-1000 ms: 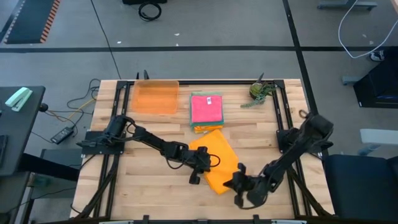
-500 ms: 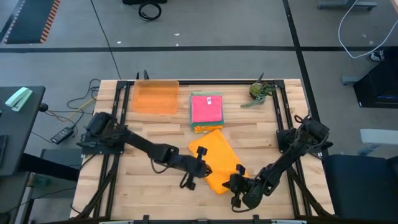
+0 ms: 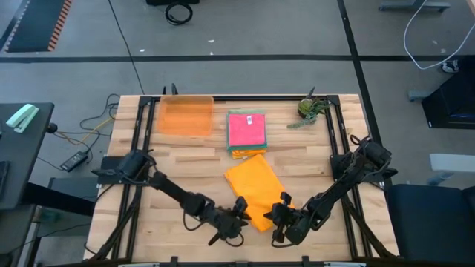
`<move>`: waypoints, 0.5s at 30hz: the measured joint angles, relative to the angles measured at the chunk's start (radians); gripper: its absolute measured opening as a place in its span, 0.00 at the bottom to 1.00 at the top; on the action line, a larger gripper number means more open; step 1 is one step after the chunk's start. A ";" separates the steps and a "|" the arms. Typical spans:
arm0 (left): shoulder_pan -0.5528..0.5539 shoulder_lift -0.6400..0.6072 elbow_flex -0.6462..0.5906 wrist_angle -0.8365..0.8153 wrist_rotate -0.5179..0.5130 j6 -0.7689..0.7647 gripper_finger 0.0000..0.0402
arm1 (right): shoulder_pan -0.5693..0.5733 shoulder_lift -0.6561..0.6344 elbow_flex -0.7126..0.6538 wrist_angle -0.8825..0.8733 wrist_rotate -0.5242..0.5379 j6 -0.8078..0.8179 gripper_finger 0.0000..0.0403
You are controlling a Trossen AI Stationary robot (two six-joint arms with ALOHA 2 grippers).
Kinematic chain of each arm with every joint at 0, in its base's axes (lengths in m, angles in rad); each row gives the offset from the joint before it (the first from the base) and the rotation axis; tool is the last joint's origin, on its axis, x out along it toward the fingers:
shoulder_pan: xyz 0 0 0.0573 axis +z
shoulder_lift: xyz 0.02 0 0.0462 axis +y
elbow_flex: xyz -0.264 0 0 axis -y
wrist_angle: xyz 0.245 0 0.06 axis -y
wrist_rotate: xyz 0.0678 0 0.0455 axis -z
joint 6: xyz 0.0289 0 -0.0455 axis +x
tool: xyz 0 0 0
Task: Fold microfiber towels
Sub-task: Fold the orange towel
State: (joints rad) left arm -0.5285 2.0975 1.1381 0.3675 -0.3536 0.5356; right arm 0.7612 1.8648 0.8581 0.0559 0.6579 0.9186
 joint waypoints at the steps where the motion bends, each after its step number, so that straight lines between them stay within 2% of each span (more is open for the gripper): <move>1: -0.002 0.000 0.000 -0.001 -0.021 0.022 0.34 | 0.000 0.000 0.000 0.000 -0.003 0.001 0.00; 6: -0.002 -0.001 0.001 -0.012 -0.045 0.123 0.41 | 0.000 0.000 0.000 0.000 -0.008 0.003 0.00; 12: 0.011 0.008 0.003 -0.019 -0.044 0.112 0.45 | -0.005 0.000 0.000 0.001 -0.008 0.001 0.00; 15: 0.023 0.044 0.055 -0.042 -0.041 0.107 0.45 | -0.009 0.000 0.000 0.001 -0.007 0.004 0.00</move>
State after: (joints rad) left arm -0.5058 2.1413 1.1929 0.3257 -0.3944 0.6423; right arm 0.7518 1.8645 0.8581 0.0570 0.6505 0.9223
